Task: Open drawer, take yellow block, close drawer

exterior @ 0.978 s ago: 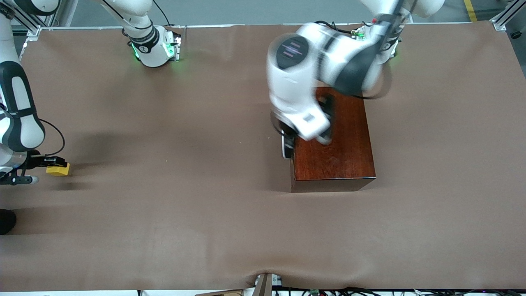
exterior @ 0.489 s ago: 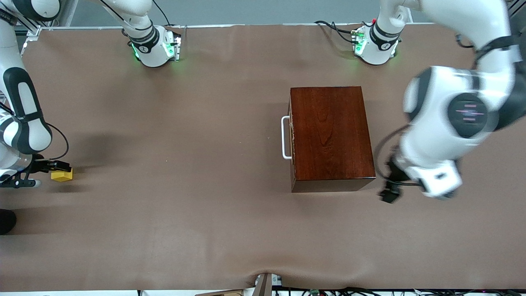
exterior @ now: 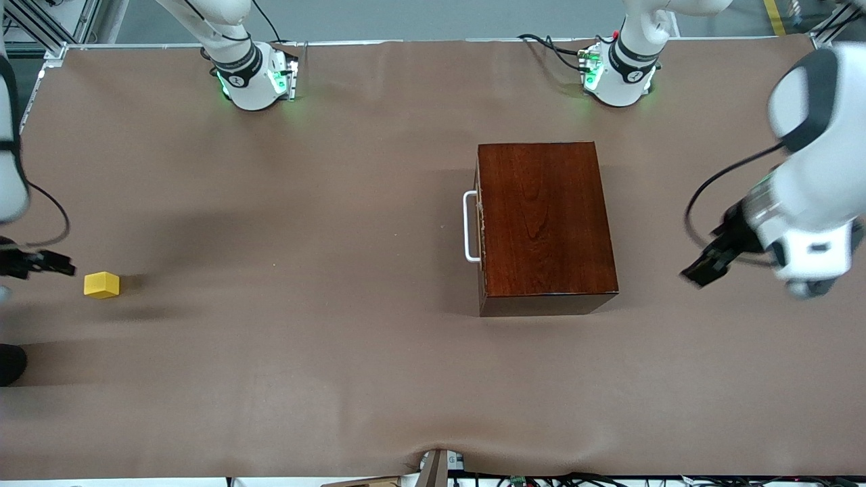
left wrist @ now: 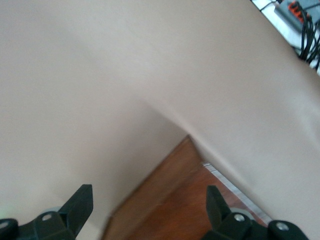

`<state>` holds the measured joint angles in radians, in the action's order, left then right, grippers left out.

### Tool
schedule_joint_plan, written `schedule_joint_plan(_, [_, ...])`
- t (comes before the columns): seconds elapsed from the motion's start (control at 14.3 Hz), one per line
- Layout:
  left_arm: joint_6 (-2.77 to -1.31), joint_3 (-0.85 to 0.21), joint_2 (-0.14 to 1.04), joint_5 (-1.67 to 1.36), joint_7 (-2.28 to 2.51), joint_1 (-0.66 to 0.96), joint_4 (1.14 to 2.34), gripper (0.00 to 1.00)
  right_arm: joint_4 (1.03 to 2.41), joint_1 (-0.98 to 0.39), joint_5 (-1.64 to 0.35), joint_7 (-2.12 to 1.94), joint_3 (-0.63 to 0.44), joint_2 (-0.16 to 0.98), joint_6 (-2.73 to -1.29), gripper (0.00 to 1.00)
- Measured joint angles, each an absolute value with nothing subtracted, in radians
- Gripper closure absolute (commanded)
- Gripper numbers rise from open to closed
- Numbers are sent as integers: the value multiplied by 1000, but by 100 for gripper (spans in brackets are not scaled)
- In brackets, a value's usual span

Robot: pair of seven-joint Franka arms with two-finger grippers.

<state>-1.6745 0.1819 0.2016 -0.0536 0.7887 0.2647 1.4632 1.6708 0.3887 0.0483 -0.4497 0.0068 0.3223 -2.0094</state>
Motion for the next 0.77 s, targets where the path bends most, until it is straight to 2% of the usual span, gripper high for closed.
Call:
schedule_joint_plan(0.14, [-1663, 183, 100, -54, 581, 204, 1557, 0, 1671, 364, 42, -438, 8, 215, -1919, 0])
schedule_joint_plan(0.28, [-1626, 184, 49, -54, 424, 177, 1597, 0, 1667, 350, -1, -381, 10, 130, -1810, 0])
schedule_joint_plan(0.49, [-1603, 173, 29, -54, 225, 170, 1599, 0, 1657, 304, -43, -198, 16, 27, -1676, 0])
schedule_joint_plan(0.77, [-1600, 54, 23, -42, 93, 97, 1573, 0, 1656, 161, -46, 212, 40, -53, -1601, 0])
